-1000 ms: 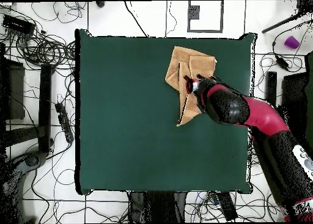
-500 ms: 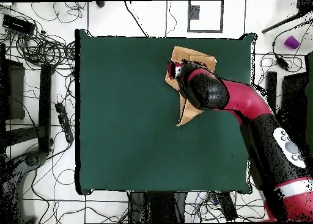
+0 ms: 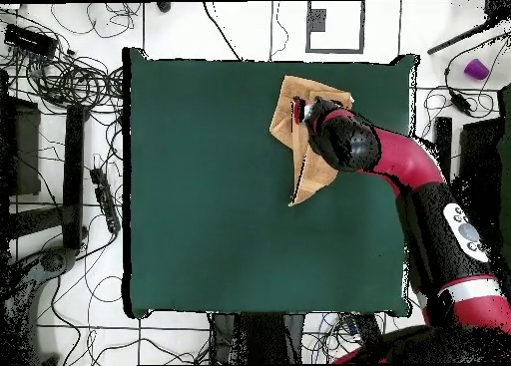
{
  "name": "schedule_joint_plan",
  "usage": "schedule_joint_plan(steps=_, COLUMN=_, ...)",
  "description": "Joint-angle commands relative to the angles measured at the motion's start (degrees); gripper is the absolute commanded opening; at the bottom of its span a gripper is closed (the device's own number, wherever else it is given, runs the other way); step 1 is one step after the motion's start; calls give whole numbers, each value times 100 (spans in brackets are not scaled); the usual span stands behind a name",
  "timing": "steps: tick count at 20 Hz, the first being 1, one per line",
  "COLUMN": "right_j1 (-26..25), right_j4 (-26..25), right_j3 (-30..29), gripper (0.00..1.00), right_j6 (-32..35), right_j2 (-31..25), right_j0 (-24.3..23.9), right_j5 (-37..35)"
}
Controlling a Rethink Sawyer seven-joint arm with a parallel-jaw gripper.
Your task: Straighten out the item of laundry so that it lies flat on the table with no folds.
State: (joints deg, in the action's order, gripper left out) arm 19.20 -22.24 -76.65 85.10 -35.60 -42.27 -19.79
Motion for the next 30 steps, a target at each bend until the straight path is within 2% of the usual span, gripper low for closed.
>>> schedule_joint_plan(steps=1, right_j1=-1059, right_j4=-296, right_j3=905, gripper=100, right_j6=-725, right_j2=-93, right_j0=34, right_j5=-515)
schedule_joint_plan(steps=5, right_j1=-1418, right_j4=-481, right_j3=1036, gripper=100, right_j6=-1012, right_j2=-232, right_j0=-77, right_j5=-485)
schedule_joint_plan(steps=8, right_j1=-1659, right_j4=-626, right_j3=824, gripper=100, right_j6=-592, right_j2=-132, right_j0=-79, right_j5=-15)
schedule_joint_plan(steps=12, right_j1=-1441, right_j4=-686, right_j3=553, gripper=100, right_j6=571, right_j2=509, right_j0=417, right_j5=740)
schedule_joint_plan(steps=16, right_j1=-1332, right_j4=-427, right_j3=472, gripper=100, right_j6=739, right_j2=550, right_j0=509, right_j5=686)
schedule_joint_plan(steps=20, right_j1=-952, right_j4=-205, right_j3=327, gripper=100, right_j6=993, right_j2=803, right_j0=746, right_j5=566)
schedule_joint_plan(steps=22, right_j1=-972, right_j4=-330, right_j3=365, gripper=100, right_j6=645, right_j2=718, right_j0=617, right_j5=589)
schedule_joint_plan(steps=24, right_j1=-970, right_j4=-224, right_j3=236, gripper=100, right_j6=540, right_j2=544, right_j0=439, right_j5=453)
schedule_joint_plan(steps=26, right_j1=-717, right_j4=-69, right_j3=-107, gripper=100, right_j6=759, right_j2=493, right_j0=405, right_j5=421)
schedule_joint_plan(steps=30, right_j1=-275, right_j4=173, right_j3=-844, gripper=100, right_j6=1353, right_j2=205, right_j0=359, right_j5=980)
